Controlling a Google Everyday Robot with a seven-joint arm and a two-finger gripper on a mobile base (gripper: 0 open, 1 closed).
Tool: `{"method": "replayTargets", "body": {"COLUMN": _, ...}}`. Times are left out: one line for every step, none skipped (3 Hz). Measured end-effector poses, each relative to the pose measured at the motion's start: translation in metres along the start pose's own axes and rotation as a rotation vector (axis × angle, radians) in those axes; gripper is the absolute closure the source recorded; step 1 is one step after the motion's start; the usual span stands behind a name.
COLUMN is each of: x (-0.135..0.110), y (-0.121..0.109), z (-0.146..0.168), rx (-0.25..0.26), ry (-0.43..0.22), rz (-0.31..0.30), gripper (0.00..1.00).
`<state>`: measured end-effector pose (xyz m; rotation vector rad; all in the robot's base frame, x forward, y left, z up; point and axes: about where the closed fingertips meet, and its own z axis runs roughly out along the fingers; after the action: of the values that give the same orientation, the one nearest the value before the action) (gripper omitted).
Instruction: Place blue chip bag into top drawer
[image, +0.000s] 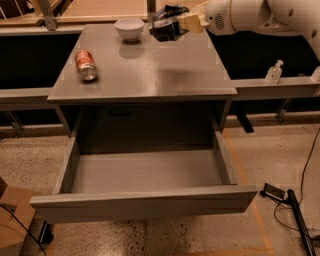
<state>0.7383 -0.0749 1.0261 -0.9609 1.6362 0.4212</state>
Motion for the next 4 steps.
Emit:
{"method": "replayTargets", "body": {"x": -0.012, "y": 0.046, "z": -0.055, "rx": 0.007, "ry": -0.013, "rz": -0.035, "gripper": 1.00}}
{"method": "replayTargets", "body": {"x": 0.009, "y": 0.098, "z": -0.088, "rx": -0.019, "ry": -0.005, "rz": -0.003, "gripper": 1.00}}
{"method": "replayTargets", "body": {"x": 0.052, "y": 0.145, "z": -0.108, "rx": -0.054, "ry": 0.041, "rz": 0.084, "gripper": 1.00}}
{"method": "replayTargets", "body": {"x": 0.120, "y": 0.196, "z": -0.109, "rx": -0.120, "ry": 0.158, "rz": 0.213, "gripper": 0.98}}
